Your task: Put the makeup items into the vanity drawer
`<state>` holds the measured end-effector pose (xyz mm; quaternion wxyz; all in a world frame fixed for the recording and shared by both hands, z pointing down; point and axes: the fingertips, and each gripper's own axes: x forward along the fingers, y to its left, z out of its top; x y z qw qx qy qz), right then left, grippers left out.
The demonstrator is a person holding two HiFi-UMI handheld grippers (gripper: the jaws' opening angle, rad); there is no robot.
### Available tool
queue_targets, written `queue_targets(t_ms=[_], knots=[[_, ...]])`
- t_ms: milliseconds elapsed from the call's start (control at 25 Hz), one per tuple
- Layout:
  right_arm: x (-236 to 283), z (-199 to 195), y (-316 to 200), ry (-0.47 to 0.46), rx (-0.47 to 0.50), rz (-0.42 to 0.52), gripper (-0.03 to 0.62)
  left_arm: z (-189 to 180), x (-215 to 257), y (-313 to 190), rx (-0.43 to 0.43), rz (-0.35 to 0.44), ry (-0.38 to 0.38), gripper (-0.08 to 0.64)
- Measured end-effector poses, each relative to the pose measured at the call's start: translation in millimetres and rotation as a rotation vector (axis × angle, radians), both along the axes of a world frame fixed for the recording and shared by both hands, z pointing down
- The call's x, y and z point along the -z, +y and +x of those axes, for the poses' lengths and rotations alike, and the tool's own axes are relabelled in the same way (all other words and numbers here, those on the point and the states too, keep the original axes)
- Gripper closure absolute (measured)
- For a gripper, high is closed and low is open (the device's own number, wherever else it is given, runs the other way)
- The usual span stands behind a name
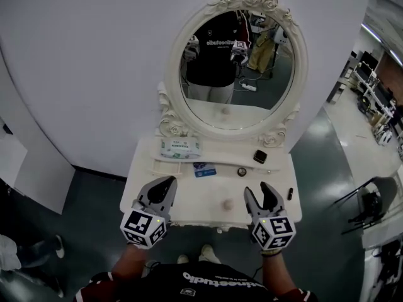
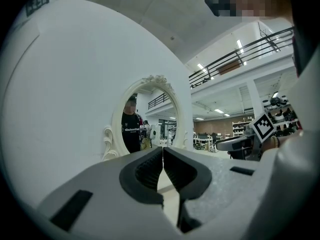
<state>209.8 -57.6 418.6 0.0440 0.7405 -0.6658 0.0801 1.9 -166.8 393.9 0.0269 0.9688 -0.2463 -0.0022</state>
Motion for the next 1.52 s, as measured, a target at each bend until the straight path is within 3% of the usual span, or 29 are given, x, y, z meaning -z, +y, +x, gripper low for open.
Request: queue_targets(t_ms=[400, 880, 1520], knots=[[-36, 14, -9, -0.043, 0.027, -0.064, 0.368, 10, -3, 3, 0.009, -0.008, -0.013, 0.551], [-134, 34, -19, -0.06, 0.066, -0.264, 0.369, 24, -16, 14, 0.019, -0.028, -0.03, 0.551], [-256, 27, -28, -0.101, 0.187, -0.484, 0.368, 23, -36, 25, 0.115, -0.054, -0.095, 0.551]])
